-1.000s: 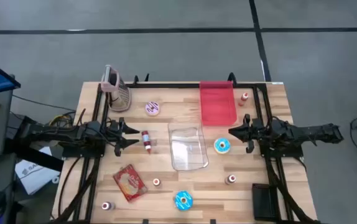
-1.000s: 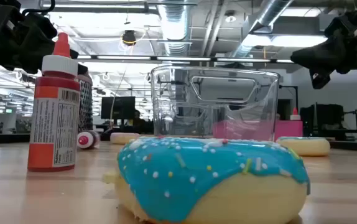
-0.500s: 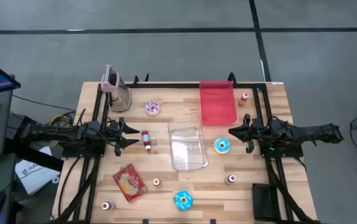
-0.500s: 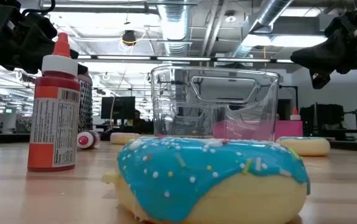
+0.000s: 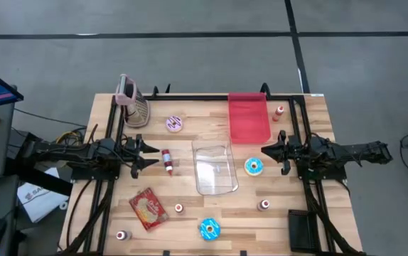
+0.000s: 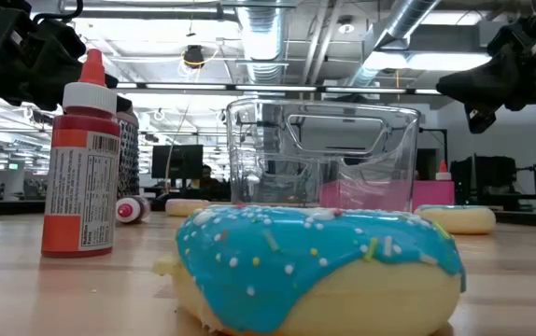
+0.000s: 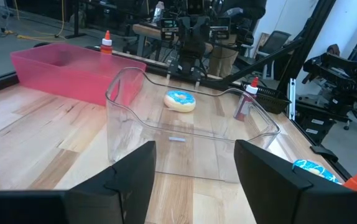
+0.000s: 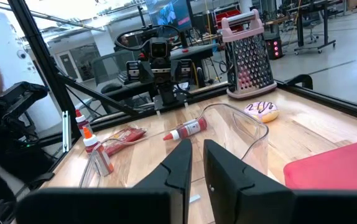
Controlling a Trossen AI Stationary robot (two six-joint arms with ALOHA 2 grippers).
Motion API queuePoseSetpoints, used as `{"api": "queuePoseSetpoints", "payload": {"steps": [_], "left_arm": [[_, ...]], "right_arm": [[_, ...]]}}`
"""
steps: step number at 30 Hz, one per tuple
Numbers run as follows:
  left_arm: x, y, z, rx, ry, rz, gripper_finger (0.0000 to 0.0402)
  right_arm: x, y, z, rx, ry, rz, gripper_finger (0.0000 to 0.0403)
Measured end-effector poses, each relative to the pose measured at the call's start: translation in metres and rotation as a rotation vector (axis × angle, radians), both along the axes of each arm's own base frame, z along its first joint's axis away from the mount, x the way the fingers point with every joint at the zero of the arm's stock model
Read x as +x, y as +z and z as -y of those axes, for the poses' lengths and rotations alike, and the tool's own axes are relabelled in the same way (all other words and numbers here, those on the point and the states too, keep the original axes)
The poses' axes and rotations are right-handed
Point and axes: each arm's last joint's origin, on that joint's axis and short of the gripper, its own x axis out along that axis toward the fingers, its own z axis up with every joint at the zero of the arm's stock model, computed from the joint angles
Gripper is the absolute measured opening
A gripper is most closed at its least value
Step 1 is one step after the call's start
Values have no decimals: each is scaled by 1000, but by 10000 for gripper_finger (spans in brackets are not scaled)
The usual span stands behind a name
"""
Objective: Pick & Place Food Item
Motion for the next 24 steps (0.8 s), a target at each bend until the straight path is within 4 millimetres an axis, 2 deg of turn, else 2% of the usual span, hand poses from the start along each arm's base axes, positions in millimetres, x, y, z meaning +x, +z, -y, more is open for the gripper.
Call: {"api": "queuePoseSetpoints", "payload": {"steps": [5, 8, 10, 14, 18, 24], "left_arm": [[0, 2, 0, -1, 5, 18, 214], [1, 14, -1, -17, 21, 142, 214], [0, 24, 0, -117, -2, 257, 214], [-2, 40, 4, -274, -162, 357, 214], [2, 39, 6, -361, -236, 303, 214], [11, 37, 5, -433, -225, 282, 214]], "right_arm": [[0, 0, 0, 0, 0, 0, 36], [0, 0, 0, 0, 0, 0, 36], [0, 0, 0, 0, 0, 0, 36], [0, 0, 0, 0, 0, 0, 36], [0, 0, 0, 0, 0, 0, 36], [0, 0, 0, 0, 0, 0, 36]]}}
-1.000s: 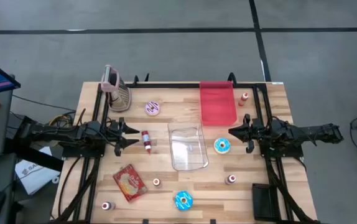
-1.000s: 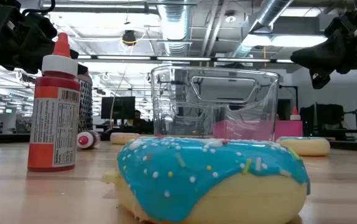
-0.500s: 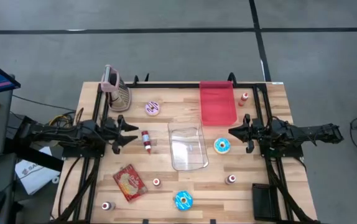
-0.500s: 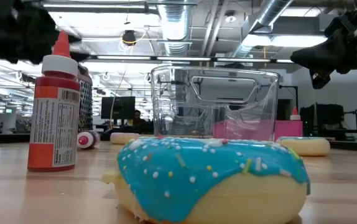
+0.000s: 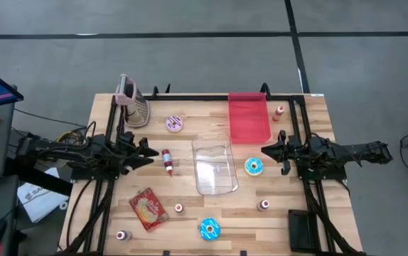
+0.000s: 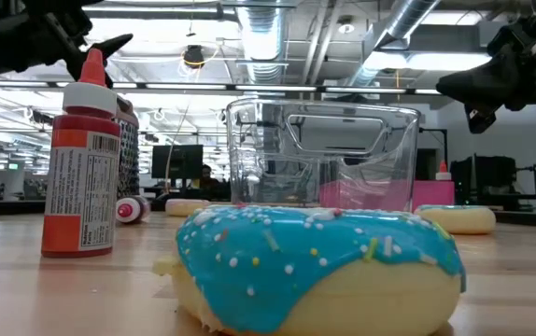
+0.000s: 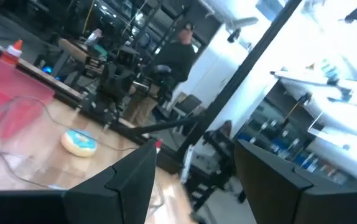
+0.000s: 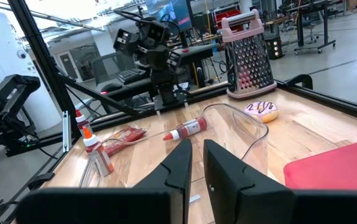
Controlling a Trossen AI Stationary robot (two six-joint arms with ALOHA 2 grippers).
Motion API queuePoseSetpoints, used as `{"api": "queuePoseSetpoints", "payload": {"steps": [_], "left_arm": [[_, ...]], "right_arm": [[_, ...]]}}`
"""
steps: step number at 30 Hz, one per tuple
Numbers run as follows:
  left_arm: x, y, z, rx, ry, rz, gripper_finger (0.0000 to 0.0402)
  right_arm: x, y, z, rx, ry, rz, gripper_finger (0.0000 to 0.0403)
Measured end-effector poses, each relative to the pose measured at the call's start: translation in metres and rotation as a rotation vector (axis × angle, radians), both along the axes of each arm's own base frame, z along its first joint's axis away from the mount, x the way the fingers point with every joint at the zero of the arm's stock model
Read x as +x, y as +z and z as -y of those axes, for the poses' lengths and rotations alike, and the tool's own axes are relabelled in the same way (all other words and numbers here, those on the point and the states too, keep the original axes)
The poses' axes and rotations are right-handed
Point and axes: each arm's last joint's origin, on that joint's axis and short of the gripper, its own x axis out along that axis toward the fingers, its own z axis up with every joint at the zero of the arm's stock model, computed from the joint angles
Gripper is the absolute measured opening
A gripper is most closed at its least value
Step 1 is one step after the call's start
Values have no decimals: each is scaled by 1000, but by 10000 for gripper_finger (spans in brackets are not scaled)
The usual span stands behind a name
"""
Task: Pick & Place Food Item
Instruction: Put the top blue donut into the black bin
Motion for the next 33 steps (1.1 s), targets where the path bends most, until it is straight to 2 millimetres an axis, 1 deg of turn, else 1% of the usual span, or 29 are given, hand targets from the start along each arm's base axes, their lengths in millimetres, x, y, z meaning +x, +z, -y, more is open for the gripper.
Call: {"api": "queuePoseSetpoints", "payload": {"steps": [5, 7, 9, 10, 12, 13, 15, 17, 20, 23, 26, 29, 33], "left_arm": [[6, -2, 5, -179, -73, -47, 214], [8, -5, 6, -190, -83, -69, 214], [11, -8, 6, -197, -54, -102, 214], [12, -10, 5, -221, -19, -120, 214], [16, -15, 3, -331, 48, -161, 214], [17, -17, 2, -392, 76, -180, 214], [20, -22, 1, -497, 133, -204, 214], [23, -25, 0, -526, 187, -218, 214], [26, -30, -2, -570, 250, -239, 214], [28, -31, -3, -629, 299, -216, 214], [29, -26, -4, -618, 312, -146, 214], [29, -18, -4, -570, 314, -72, 214], [27, -7, -5, -511, 335, 40, 214]], "right_arm": [[0, 0, 0, 0, 0, 0, 36], [0, 0, 0, 0, 0, 0, 36], [0, 0, 0, -18, -1, -2, 36], [0, 0, 0, -67, -4, -7, 36], [0, 0, 1, -148, -13, -15, 36], [0, 1, 1, -156, -16, -5, 36], [0, 8, 1, -88, -17, 70, 36], [-1, 12, 1, 5, -16, 127, 36], [-4, 27, 5, 56, -100, 286, 36], [-10, 41, 8, 163, -163, 455, 36], [-15, 51, 10, 251, -200, 539, 36], [-20, 63, 11, 273, -190, 615, 36], [-27, 76, 10, 300, -113, 737, 36]]}}
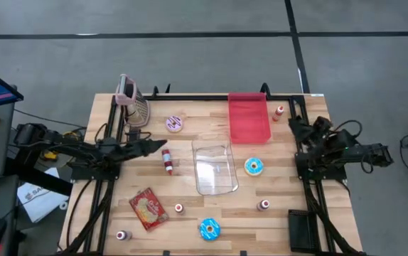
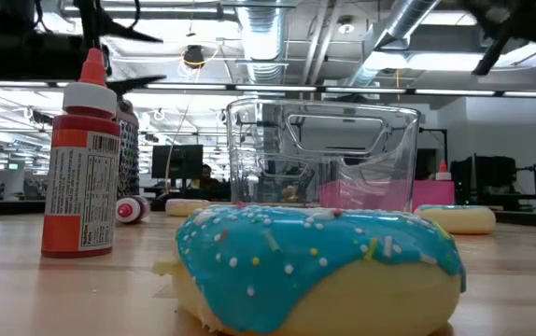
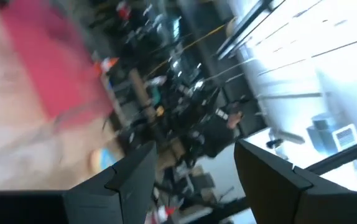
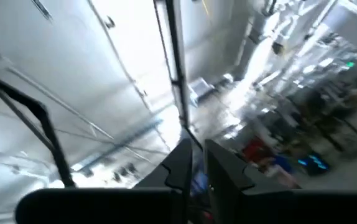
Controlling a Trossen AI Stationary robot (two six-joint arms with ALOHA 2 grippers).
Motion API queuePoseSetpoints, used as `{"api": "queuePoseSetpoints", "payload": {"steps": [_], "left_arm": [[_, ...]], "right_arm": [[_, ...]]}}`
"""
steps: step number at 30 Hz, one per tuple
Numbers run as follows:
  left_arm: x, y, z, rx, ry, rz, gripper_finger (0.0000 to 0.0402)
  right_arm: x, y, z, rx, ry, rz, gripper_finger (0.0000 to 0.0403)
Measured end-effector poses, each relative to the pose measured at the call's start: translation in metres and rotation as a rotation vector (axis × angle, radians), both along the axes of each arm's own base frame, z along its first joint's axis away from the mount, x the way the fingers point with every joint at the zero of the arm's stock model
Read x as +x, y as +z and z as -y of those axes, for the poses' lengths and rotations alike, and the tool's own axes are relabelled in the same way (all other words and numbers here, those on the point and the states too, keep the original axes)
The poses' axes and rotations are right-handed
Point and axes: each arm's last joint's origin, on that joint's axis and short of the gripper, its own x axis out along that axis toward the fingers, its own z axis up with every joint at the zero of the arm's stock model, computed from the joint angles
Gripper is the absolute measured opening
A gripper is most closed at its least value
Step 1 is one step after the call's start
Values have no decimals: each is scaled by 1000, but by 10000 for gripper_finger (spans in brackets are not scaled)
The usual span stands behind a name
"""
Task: Pick & Place Food Item
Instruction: Put the top blue donut into the black bin
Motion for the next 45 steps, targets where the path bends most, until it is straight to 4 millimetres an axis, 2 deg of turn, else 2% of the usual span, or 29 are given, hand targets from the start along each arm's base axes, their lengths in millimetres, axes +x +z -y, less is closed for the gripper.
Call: {"api": "queuePoseSetpoints", "payload": {"steps": [5, 9, 14, 15, 18, 24, 29, 33, 39, 42, 45], "left_arm": [[-4, 11, -2, 114, 95, 67, 214], [-5, 12, -3, 160, 157, 55, 214], [-7, 19, -7, 159, 202, 118, 214], [-8, 24, -8, 173, 217, 147, 214], [-9, 45, -9, 252, 274, 226, 214], [1, 82, -7, 450, 328, 201, 214], [18, 99, -6, 583, 291, -48, 214], [27, 110, -4, 656, 164, -393, 214], [13, 130, 5, 729, -27, -745, 214], [4, 129, 14, 681, -188, -831, 214], [-2, 119, 27, 584, -355, -898, 214]], "right_arm": [[0, 1, 0, 91, 93, 49, 43], [8, -11, -1, 211, 176, -64, 64], [15, -20, 0, 263, 160, -168, 81], [16, -17, 0, 255, 150, -179, 82], [15, 12, -1, 197, 123, -252, 83], [28, 68, -4, 91, 71, -764, 94], [37, 91, -6, 105, 86, -1296, 139], [36, 95, -6, 166, 56, -1568, 188], [42, 90, -9, 228, 125, -1663, 238], [43, 89, -12, 215, 146, -1670, 243], [45, 89, -14, 185, 164, -1682, 243]]}}
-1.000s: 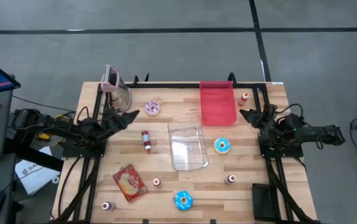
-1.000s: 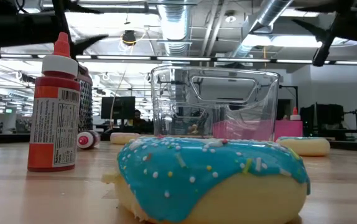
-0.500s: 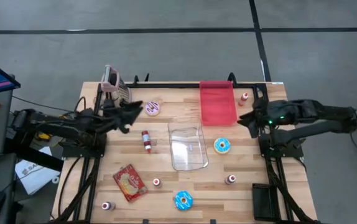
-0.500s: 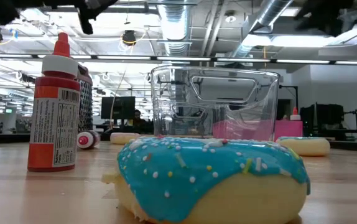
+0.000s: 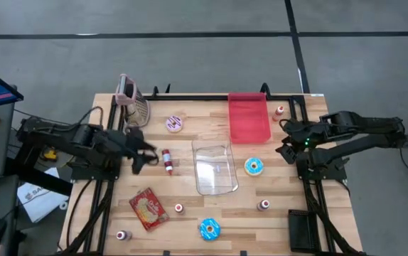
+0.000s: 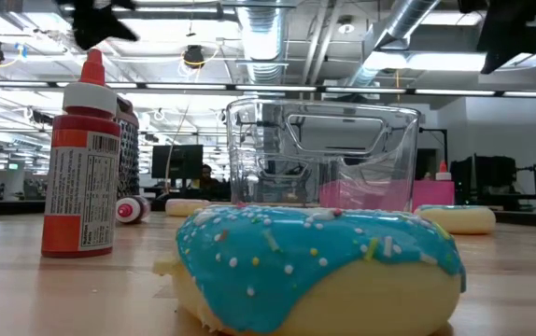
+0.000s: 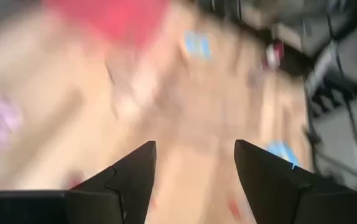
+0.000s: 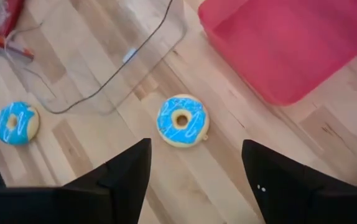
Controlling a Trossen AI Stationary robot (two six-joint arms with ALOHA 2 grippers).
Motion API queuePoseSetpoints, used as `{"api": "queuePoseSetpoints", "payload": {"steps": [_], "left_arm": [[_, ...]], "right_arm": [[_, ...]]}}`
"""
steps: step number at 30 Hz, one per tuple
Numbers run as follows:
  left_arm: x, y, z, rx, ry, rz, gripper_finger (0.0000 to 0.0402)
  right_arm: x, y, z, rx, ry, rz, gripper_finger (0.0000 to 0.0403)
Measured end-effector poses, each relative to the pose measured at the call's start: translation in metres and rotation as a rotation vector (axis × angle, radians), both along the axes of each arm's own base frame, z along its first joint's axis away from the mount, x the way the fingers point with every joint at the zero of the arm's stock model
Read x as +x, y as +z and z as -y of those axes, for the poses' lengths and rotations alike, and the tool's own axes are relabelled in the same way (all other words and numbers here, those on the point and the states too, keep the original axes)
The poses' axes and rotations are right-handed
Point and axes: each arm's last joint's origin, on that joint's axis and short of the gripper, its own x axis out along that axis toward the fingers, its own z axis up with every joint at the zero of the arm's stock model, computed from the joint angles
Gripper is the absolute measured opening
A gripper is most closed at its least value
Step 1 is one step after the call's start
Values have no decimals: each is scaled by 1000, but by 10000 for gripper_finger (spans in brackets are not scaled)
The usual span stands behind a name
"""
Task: Pick & Place Food Item
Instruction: Put the top blue donut into the black bin
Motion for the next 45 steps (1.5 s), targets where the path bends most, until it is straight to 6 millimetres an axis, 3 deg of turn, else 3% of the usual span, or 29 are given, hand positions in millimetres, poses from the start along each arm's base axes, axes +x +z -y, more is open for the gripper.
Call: {"api": "queuePoseSetpoints", "payload": {"steps": [4, 10, 18, 23, 32, 36, 41, 45], "left_arm": [[0, -9, 21, -81, -77, -91, 214], [14, -24, 43, 7, -83, -152, 214], [24, -32, 51, 52, -64, -170, 214], [24, -31, 51, 58, -71, -161, 214], [18, -32, 62, 128, -159, -162, 214], [16, -31, 65, 145, -185, -161, 214], [12, -33, 70, 158, -220, -175, 214], [9, -33, 72, 164, -234, -179, 214]], "right_arm": [[6, 0, -4, -44, 72, 3, 240], [32, -16, -11, -165, 302, -148, 231], [79, -42, -22, -195, 470, -222, 231], [100, -57, -30, -125, 554, -228, 231], [100, -125, -30, -109, 569, -421, 231], [105, -138, -29, -103, 538, -413, 231], [117, -143, -41, -106, 568, -335, 231], [121, -154, -45, -105, 583, -376, 231]]}}
